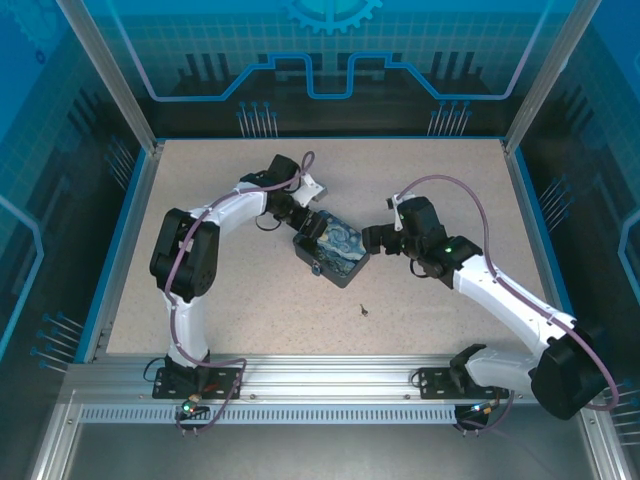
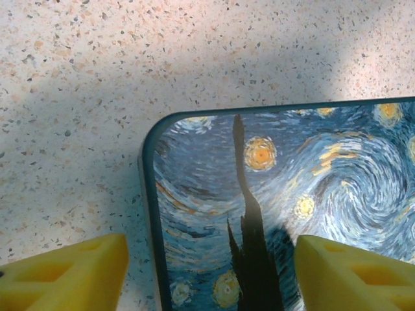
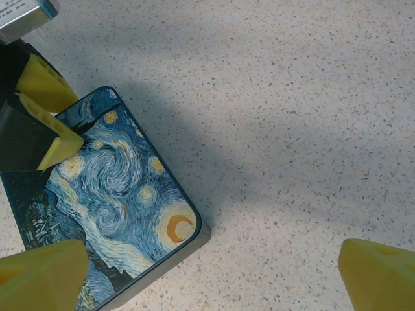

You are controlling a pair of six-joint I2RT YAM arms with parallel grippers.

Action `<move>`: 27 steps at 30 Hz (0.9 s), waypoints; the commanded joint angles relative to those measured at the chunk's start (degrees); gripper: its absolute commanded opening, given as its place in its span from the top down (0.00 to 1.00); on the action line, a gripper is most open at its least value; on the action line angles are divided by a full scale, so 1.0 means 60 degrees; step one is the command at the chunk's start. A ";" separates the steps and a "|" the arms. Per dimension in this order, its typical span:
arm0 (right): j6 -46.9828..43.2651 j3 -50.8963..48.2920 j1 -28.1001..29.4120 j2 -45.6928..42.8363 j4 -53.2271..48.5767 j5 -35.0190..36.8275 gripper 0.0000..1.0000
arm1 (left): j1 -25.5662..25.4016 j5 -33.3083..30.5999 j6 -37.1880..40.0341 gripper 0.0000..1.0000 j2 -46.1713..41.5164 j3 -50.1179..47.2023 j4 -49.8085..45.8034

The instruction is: Unlock a padlock with a key

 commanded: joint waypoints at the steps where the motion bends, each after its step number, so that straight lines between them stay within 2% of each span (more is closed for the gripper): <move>1: 0.0258 0.0230 0.0171 -0.0191 -0.0676 -0.0022 0.00 | -0.0075 -0.0038 -0.0194 0.23 -0.0450 0.0412 -0.0297; 4: 0.0482 0.0405 0.0195 -0.0205 -0.1297 -0.0382 0.00 | 0.0030 -0.0154 -0.0703 0.15 -0.1134 0.0547 0.0102; 6: 0.0816 0.0332 0.0258 -0.0310 -0.1641 -0.0608 0.00 | 0.0151 -0.0284 -0.1238 0.14 -0.1753 0.0414 0.0543; 9: 0.1462 0.0039 0.0421 -0.0532 -0.1891 -0.1083 0.01 | 0.0214 -0.0727 -0.2313 0.11 -0.3198 -0.0553 0.1890; 17: 0.2918 -0.0646 0.1159 -0.0102 -0.2262 -0.2430 0.23 | 0.0233 -0.1158 -0.5014 0.04 -0.6798 -0.4073 0.5372; 21: 0.3286 -0.0572 0.1656 0.0739 -0.2622 -0.2421 0.35 | 0.0233 -0.1416 -0.5671 0.03 -0.7856 -0.5204 0.5831; 27: 0.3844 -0.0392 0.2269 0.2027 -0.2990 -0.2227 0.49 | 0.0233 -0.1978 -0.5885 0.02 -0.9162 -0.6246 0.5936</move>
